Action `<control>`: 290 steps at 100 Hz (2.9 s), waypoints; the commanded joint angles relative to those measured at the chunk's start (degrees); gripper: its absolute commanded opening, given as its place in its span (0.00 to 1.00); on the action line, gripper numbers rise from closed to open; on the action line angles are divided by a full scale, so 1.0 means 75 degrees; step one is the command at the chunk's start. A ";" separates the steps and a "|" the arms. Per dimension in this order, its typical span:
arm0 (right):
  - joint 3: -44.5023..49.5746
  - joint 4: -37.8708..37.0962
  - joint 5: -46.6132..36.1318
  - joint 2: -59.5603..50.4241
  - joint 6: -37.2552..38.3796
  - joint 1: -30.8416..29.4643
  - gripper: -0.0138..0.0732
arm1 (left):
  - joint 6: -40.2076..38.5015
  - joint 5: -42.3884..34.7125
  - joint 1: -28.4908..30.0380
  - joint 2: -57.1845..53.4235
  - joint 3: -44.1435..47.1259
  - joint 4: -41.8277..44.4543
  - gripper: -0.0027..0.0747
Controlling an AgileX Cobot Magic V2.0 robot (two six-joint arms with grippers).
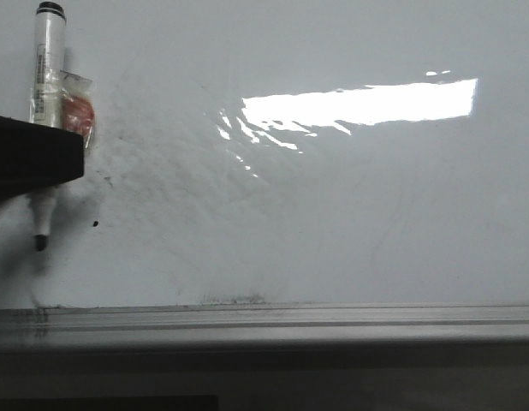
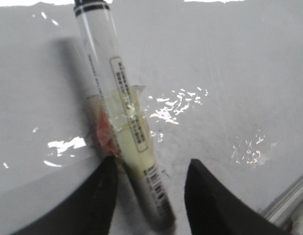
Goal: Write number 9 on whiteboard
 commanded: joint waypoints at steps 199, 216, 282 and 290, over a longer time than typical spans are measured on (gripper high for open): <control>-0.5915 0.0740 -0.0204 0.8001 -0.1011 0.7290 0.09 | -0.0037 0.1844 -0.0003 -0.1348 -0.1346 0.5047 0.41; -0.5915 0.0740 -0.0033 0.7552 -0.0695 0.6783 0.09 | -0.0037 0.2995 0.0083 -0.2091 -0.1346 0.4329 0.40; -0.6844 0.0722 0.0402 0.8513 -0.0651 0.5811 0.09 | -0.0037 0.2796 0.0100 -0.2688 -0.1346 0.3646 0.40; -0.6859 0.0651 0.0679 0.8406 -0.0651 0.5833 0.09 | -0.0037 0.2796 0.0100 -0.2688 -0.1346 0.3646 0.40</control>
